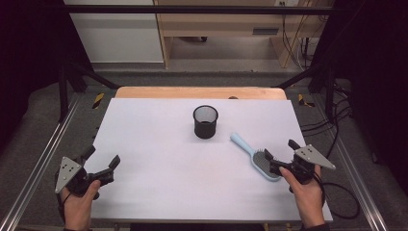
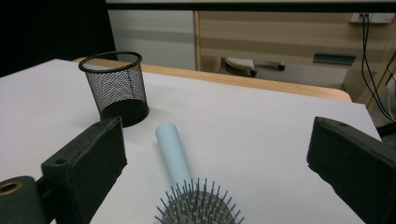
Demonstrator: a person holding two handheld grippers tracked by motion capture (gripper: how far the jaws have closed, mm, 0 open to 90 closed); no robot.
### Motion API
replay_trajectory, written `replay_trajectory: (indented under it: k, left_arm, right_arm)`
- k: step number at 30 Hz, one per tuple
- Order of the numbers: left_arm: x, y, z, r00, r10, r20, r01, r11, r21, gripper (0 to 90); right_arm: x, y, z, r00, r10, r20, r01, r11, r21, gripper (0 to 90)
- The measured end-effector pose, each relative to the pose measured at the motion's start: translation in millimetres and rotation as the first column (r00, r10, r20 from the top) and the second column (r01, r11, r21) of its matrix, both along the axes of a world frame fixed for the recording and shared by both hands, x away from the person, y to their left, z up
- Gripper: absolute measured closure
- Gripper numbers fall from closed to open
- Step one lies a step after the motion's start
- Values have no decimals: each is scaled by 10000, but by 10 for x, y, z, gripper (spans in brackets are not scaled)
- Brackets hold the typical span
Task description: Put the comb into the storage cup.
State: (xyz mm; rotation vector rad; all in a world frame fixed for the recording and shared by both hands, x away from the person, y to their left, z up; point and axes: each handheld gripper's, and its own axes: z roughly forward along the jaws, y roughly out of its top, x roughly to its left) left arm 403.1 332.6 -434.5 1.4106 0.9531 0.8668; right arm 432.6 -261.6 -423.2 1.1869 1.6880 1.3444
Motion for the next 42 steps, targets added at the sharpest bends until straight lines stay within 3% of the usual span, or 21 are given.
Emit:
replay_trajectory:
  k: [5, 6, 7, 8, 13, 16, 19, 25, 28, 29, 33, 38, 40, 42]
  left_arm:
    - [1, -29, 3, 9999, -144, -2, 144, 9999, 21, 42]
    - [0, -31, 4, 9999, -156, 4, 156, 9999, 20, 42]
    - [-2, -31, 6, 9999, -169, 12, 169, 9999, 36, 42]
    - [-6, -31, 6, 9998, -178, 13, 178, 9998, 36, 42]
    - [-23, -3, -1, 9999, -150, 14, 150, 9999, -13, 42]
    - [-8, 14, 3, 9999, -124, -4, 124, 9999, -90, 44]
    - [9, 2, 18, 9998, -184, 31, 184, 9998, -114, 45]
    - [18, -57, 31, 9994, -349, 56, 349, 9994, 22, 45]
    - [25, -67, 26, 9992, -406, 26, 405, 9991, 97, 45]
    - [24, -66, 24, 9992, -399, 14, 399, 9991, 105, 45]
    - [15, -45, 9, 9994, -350, -18, 350, 9994, 53, 45]
    - [17, -23, 10, 9996, -277, 1, 277, 9996, 14, 46]
    - [23, -33, 15, 9993, -365, 5, 365, 9993, 30, 46]
    - [28, -52, 22, 9992, -402, 13, 402, 9992, 60, 46]
  right_arm:
    - [151, 324, 197, 9992, -151, -375, 139, 9993, -337, 77]
    - [218, 464, 257, 9988, -96, -471, 77, 9991, -405, 81]
    - [218, 464, 257, 9988, -96, -471, 77, 9991, -405, 81]
    - [311, 623, 310, 9985, -126, -532, 91, 9978, -649, 95]
    - [530, 909, 391, 9954, -293, -914, 222, 9968, -773, 119]
    - [706, 1081, 412, 9925, -664, -1029, 582, 9950, -812, 158]
    - [851, 1159, 369, 9848, -1115, -1333, 1032, 9924, -676, 203]
    - [1076, 1182, 188, 9518, -2138, -2201, 1970, 9757, -960, 362]
    - [1154, 1151, 103, 9344, -2474, -2561, 2334, 9687, -846, 503]
    - [1154, 1151, 103, 9344, -2474, -2561, 2334, 9687, -846, 503]
    - [1237, 1164, 30, 9275, -2411, -2857, 2259, 9704, -856, 649]
    - [1328, 1180, -65, 9118, -2240, -3441, 2086, 9746, -815, 793]
    - [1367, 1203, -113, 9014, -2160, -3752, 1957, 9764, -919, 839]
    - [1389, 1219, -145, 8971, -2090, -3892, 1825, 9777, -1043, 868]
